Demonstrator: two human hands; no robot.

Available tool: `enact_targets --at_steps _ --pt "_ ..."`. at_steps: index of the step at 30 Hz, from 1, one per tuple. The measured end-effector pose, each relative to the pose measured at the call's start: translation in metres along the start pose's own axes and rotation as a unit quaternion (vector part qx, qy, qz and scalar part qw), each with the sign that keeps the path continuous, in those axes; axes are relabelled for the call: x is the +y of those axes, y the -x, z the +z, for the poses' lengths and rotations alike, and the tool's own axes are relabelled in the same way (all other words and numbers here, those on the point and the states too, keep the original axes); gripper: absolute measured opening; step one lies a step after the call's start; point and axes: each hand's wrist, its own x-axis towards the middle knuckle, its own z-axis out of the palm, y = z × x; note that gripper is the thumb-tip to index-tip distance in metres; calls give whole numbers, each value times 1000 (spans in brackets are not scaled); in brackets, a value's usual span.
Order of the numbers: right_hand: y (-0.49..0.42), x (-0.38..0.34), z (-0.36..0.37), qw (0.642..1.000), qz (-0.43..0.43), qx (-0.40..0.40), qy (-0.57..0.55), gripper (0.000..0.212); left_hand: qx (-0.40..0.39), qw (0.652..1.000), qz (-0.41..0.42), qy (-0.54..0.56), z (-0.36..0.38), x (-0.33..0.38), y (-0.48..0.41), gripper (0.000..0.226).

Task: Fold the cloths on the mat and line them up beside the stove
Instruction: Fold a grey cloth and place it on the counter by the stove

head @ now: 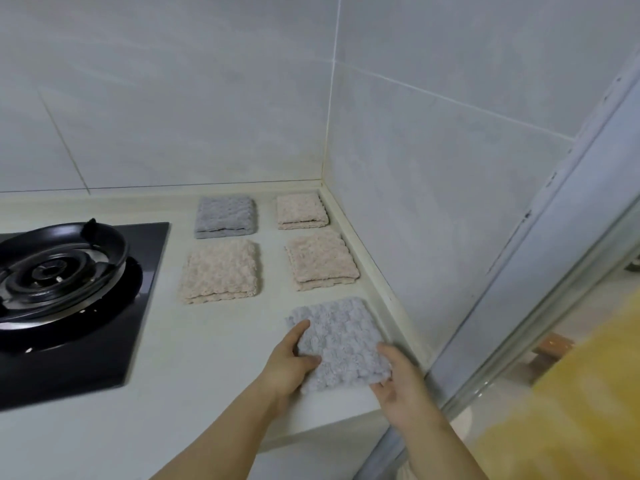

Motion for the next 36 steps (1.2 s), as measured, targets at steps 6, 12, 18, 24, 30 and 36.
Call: enact_targets --at_steps 6,12,18,24,30,36 --pt "13 -7 -9 998 5 -5 -60 34 -9 1000 -20 8 14 9 -15 69" --pt "12 -9 -11 998 24 20 -50 36 -28 998 -28 -50 25 14 -22 69" --pt "26 -11 -11 997 40 57 12 36 3 984 -4 -177 32 14 -21 70" --pt "42 -3 4 993 91 49 49 15 89 950 49 -296 23 26 4 51" --pt "59 21 76 986 96 -56 127 17 152 982 60 -94 -38 41 49 19" --pt "92 83 170 956 104 -158 223 14 264 963 58 18 -138 44 119 17"
